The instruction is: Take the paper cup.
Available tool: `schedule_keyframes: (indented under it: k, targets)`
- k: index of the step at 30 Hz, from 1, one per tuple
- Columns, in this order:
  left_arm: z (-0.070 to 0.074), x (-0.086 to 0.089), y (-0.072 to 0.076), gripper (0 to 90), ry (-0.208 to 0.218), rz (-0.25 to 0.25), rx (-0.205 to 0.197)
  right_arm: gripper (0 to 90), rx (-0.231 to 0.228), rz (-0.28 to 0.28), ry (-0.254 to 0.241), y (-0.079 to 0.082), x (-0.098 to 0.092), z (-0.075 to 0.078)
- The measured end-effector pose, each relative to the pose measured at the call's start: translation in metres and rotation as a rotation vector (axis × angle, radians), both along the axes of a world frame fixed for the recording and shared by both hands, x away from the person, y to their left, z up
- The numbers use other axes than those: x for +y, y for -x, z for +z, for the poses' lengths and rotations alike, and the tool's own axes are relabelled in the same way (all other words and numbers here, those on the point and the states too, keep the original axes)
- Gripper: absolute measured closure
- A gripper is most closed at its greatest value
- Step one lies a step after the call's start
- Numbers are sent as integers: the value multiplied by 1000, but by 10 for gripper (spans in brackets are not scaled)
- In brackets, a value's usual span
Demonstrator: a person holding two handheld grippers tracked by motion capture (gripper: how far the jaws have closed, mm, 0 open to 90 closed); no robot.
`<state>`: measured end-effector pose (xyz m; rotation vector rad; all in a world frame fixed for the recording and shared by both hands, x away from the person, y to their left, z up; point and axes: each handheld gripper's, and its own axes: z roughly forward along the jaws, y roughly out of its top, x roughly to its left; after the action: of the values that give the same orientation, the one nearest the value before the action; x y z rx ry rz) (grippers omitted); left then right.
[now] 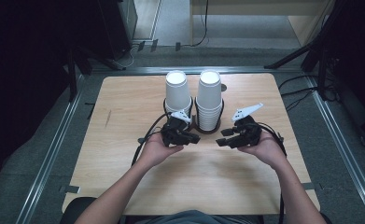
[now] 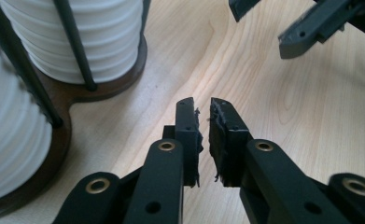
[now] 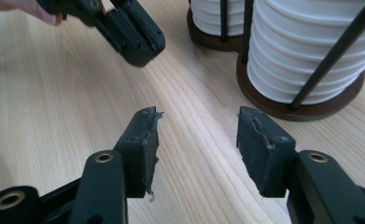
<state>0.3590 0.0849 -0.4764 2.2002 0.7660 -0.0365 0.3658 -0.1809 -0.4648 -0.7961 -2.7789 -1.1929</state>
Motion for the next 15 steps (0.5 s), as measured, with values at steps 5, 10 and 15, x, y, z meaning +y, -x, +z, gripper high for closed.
schedule_keyframes:
  k: [5, 10, 15]
  targets:
    - [7, -4, -3, 836, -21, -13, -27, 450, -11, -10, 2, -3, 2, 6]
    - [17, -8, -7, 849, -15, 14, -53, 441, 0, -23, -4, -6, 4, 7]
    - [27, -11, -14, 866, 15, 50, -55, 470, 3, -13, 16, -9, 4, 13]
